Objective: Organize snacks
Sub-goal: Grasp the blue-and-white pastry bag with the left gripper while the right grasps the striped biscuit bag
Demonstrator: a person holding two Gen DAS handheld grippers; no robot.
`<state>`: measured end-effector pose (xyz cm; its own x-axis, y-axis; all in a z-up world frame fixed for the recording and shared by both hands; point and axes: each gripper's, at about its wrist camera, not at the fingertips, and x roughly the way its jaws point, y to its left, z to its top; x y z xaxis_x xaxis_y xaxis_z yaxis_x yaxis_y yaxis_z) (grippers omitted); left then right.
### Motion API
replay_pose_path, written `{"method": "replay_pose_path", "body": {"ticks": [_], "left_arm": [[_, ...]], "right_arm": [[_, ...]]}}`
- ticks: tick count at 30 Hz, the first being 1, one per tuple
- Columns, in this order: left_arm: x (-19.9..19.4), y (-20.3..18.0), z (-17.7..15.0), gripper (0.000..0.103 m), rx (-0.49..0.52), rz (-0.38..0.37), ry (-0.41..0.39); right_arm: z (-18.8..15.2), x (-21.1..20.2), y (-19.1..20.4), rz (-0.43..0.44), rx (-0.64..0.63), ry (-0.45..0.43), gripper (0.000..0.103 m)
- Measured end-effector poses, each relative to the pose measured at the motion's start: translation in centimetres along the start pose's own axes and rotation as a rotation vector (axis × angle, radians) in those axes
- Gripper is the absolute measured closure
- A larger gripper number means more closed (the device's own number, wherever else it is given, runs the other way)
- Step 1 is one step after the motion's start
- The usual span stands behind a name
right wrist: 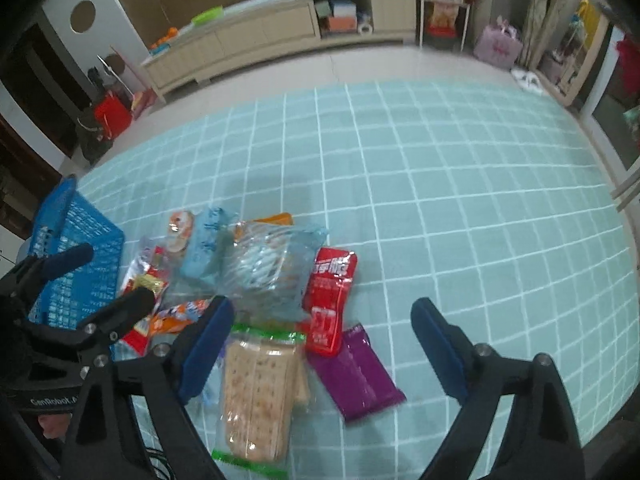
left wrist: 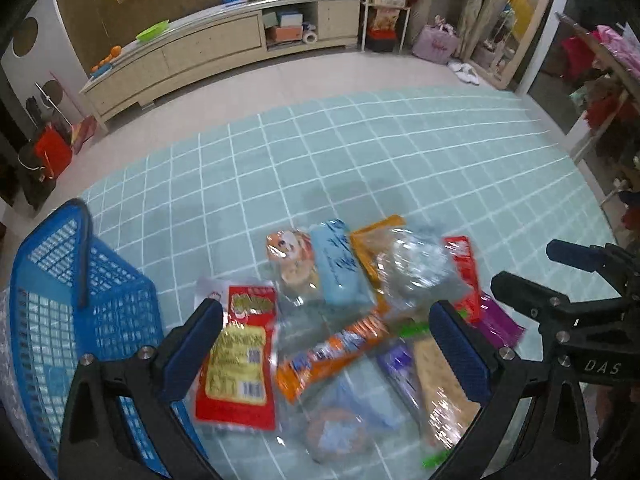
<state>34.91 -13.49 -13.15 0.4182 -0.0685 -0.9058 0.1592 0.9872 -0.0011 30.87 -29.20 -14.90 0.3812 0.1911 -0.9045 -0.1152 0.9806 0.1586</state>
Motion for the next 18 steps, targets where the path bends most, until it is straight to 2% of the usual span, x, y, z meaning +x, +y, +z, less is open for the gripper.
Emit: {"method": "replay_pose_path", "body": {"ticks": [6, 13, 18], "left_arm": [[4.1, 1.4, 1.9, 0.001, -0.033, 0.002, 0.079], [9.1, 2.6, 3.0, 0.004, -0.088, -0.025, 0.173], [10.8, 2.7, 3.3, 0.004, -0.089, -0.025, 0.194]], "right_arm": [[2.0, 2.9, -0.3, -0.01, 0.009, 0.066, 0.01], [2.2, 3.5, -1.1, 0.001, 0.047, 0.081, 0.01], [2.2, 3.3, -1.6, 0.0, 0.053, 0.083, 0.01]]}}
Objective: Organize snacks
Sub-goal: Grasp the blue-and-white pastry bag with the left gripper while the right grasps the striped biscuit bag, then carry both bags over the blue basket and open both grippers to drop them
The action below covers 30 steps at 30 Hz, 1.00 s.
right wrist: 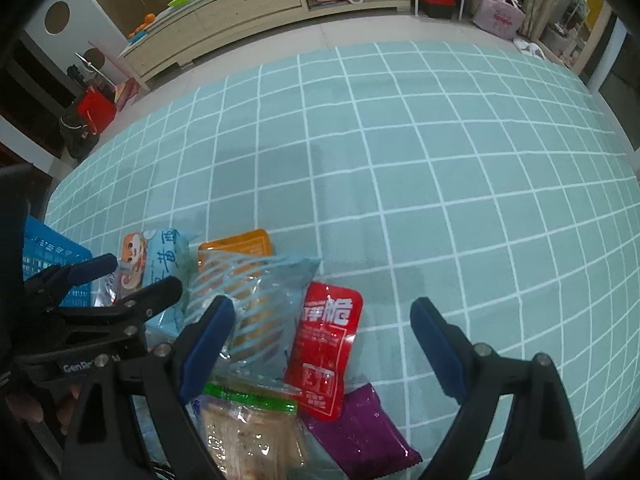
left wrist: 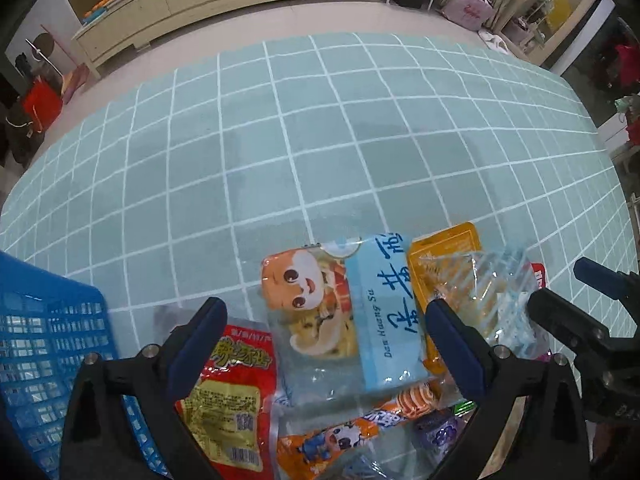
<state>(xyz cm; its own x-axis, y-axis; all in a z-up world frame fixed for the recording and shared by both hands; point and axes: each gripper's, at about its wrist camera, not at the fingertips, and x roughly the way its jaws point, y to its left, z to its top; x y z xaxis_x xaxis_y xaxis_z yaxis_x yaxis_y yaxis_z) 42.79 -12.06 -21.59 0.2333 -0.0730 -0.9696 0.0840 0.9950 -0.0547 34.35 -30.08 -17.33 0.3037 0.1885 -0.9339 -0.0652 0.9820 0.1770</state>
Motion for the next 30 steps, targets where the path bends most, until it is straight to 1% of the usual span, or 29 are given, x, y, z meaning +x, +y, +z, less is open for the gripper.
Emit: {"method": "replay_pose_path", "body": {"ticks": [1, 3, 4, 5, 6, 8, 10, 12, 14, 17, 20, 21, 24, 26, 27, 28, 29, 30], "left_arm": [[0.3, -0.1, 0.0, 0.004, 0.005, -0.001, 0.005], [1.3, -0.1, 0.2, 0.017, 0.011, 0.01, 0.011], [1.6, 0.0, 0.0, 0.021, 0.008, 0.0, 0.016], [1.9, 0.1, 0.0, 0.033, -0.003, -0.009, 0.023], [2.3, 0.2, -0.1, 0.038, -0.011, -0.013, 0.031], [2.7, 0.4, -0.4, 0.039, -0.024, 0.0, 0.02], [2.4, 0.6, -0.7, 0.039, -0.033, -0.005, 0.01], [1.5, 0.9, -1.2, 0.039, -0.031, -0.013, -0.015], [0.4, 0.9, -1.8, 0.039, -0.024, -0.005, -0.041], [-1.3, 1.2, -2.4, 0.039, -0.004, 0.027, -0.089], [-2.0, 1.5, -2.7, 0.039, -0.001, 0.043, -0.105], [-2.5, 1.6, -2.6, 0.039, -0.005, 0.04, -0.102], [-2.5, 1.8, -2.8, 0.039, -0.027, 0.03, -0.099], [-2.0, 1.9, -2.5, 0.039, -0.033, 0.024, -0.097], [-1.8, 1.7, -2.4, 0.039, -0.031, 0.023, -0.097], [-2.7, 2.4, -3.0, 0.039, -0.029, 0.023, -0.095], [-2.6, 2.2, -2.9, 0.039, -0.026, 0.026, -0.094], [-2.8, 2.1, -3.1, 0.039, -0.022, 0.03, -0.093]], "right_arm": [[0.3, 0.4, 0.2, 0.001, 0.0, 0.002, 0.01], [0.3, 0.4, 0.2, 0.0, 0.002, 0.006, 0.01], [0.4, 0.3, 0.3, -0.001, 0.005, 0.008, 0.01], [0.4, 0.0, 0.2, 0.0, 0.009, 0.01, 0.01], [0.4, 0.0, 0.3, 0.002, 0.01, 0.011, 0.01], [0.7, -0.2, 1.0, 0.004, 0.005, 0.012, 0.01], [0.8, -0.4, 1.6, 0.013, -0.007, 0.015, 0.01], [0.9, -0.7, 2.1, 0.027, -0.011, 0.02, 0.01], [1.2, -0.6, 2.7, 0.042, -0.005, 0.033, 0.01], [1.6, 0.0, 3.4, 0.066, 0.011, 0.061, 0.01], [1.9, 1.0, 4.3, 0.046, 0.006, 0.077, 0.012], [1.9, 1.4, 4.6, 0.042, 0.004, 0.088, 0.015], [1.9, 2.5, 5.3, 0.042, -0.001, 0.124, 0.017], [1.9, 3.5, 5.9, 0.003, -0.021, 0.144, 0.018], [1.9, 4.2, 6.0, -0.011, -0.02, 0.165, 0.023], [1.8, 4.6, 6.0, -0.001, -0.015, 0.176, 0.027], [1.8, 4.9, 6.0, 0.015, -0.009, 0.187, 0.03], [1.7, 4.8, 5.9, 0.017, -0.008, 0.175, 0.033]]}}
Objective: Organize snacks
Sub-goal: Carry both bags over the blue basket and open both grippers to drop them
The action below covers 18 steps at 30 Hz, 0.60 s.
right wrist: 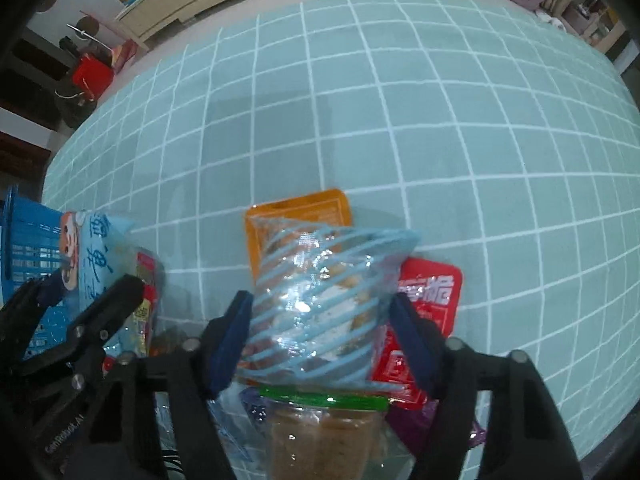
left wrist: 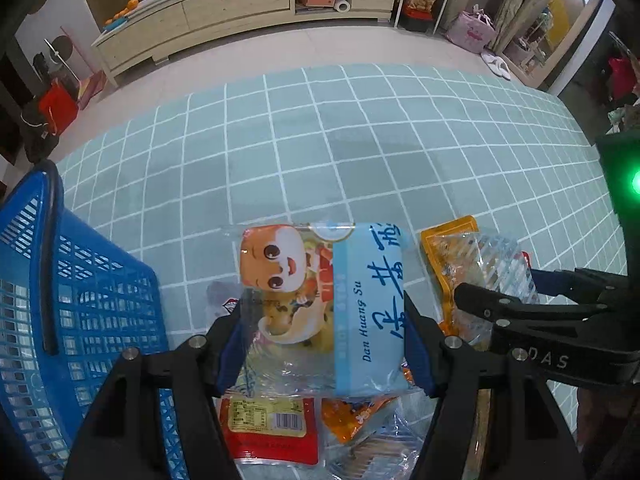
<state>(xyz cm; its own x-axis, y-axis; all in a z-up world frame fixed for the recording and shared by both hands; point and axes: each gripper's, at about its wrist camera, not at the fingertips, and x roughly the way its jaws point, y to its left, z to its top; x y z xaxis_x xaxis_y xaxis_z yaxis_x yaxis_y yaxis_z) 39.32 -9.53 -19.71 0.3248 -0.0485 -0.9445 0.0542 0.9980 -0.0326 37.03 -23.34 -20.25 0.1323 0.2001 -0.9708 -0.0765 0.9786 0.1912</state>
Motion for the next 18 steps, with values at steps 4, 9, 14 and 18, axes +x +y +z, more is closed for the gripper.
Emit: {"method": "replay_pose_path", "body": {"ticks": [4, 9, 14, 18], "left_arm": [[-0.7, -0.3, -0.6, 0.039, 0.007, -0.011, -0.006], [-2.4, -0.6, -1.8, 0.039, -0.011, -0.039, -0.021], [-6.4, -0.6, -3.8, 0.039, -0.038, -0.092, -0.061], [-10.4, -0.4, -5.6, 0.039, -0.036, -0.1, -0.11]], "right_arm": [[-0.7, -1.0, 0.0, 0.002, -0.018, -0.025, 0.035], [-2.6, -4.1, 0.2, 0.031, -0.025, -0.063, 0.035], [-5.0, -8.5, 0.5, 0.03, -0.043, -0.113, 0.035], [-7.0, -11.5, 1.6, 0.025, -0.057, -0.148, 0.035]]}}
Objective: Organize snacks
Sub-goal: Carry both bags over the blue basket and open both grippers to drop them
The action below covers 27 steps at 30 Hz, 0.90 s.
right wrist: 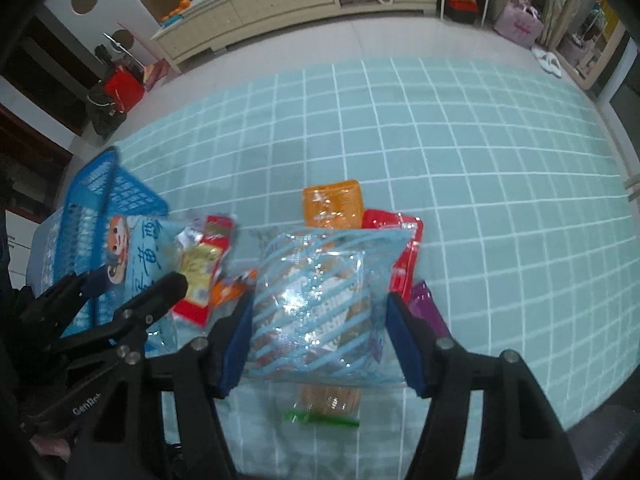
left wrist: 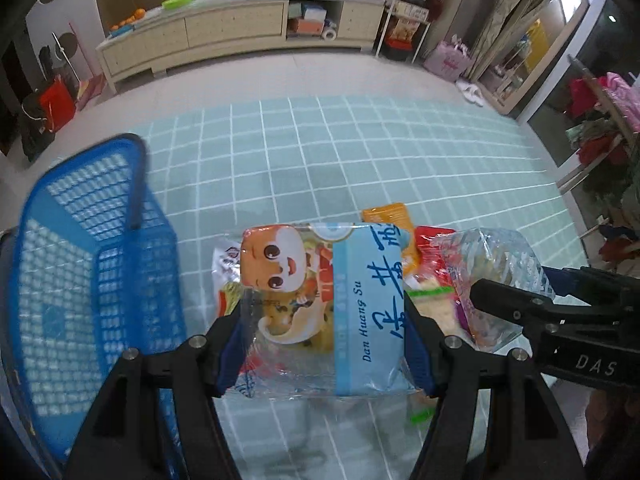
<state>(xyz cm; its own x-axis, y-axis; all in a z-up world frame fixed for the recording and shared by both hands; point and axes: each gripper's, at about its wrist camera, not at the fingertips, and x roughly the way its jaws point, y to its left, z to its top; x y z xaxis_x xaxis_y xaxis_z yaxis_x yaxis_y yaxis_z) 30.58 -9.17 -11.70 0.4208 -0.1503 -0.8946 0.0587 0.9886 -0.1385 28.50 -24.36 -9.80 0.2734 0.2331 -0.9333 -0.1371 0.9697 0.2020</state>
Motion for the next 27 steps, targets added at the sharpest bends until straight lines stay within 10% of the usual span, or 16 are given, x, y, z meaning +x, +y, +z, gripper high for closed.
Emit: {"method": "replay_pose_path", "body": {"ticks": [14, 27], "left_arm": [[-11.4, 4.5, -4.6, 0.039, -0.009, 0.027, -0.126], [-13.4, 13.6, -5.0, 0.039, -0.075, 0.087, -0.127]], "right_arm": [[-4.1, -5.6, 9.1, 0.039, -0.077, -0.107, 0.035], [-3.1, -2.8, 17.1, 0.101, -0.135, -0.073, 0.035]]}}
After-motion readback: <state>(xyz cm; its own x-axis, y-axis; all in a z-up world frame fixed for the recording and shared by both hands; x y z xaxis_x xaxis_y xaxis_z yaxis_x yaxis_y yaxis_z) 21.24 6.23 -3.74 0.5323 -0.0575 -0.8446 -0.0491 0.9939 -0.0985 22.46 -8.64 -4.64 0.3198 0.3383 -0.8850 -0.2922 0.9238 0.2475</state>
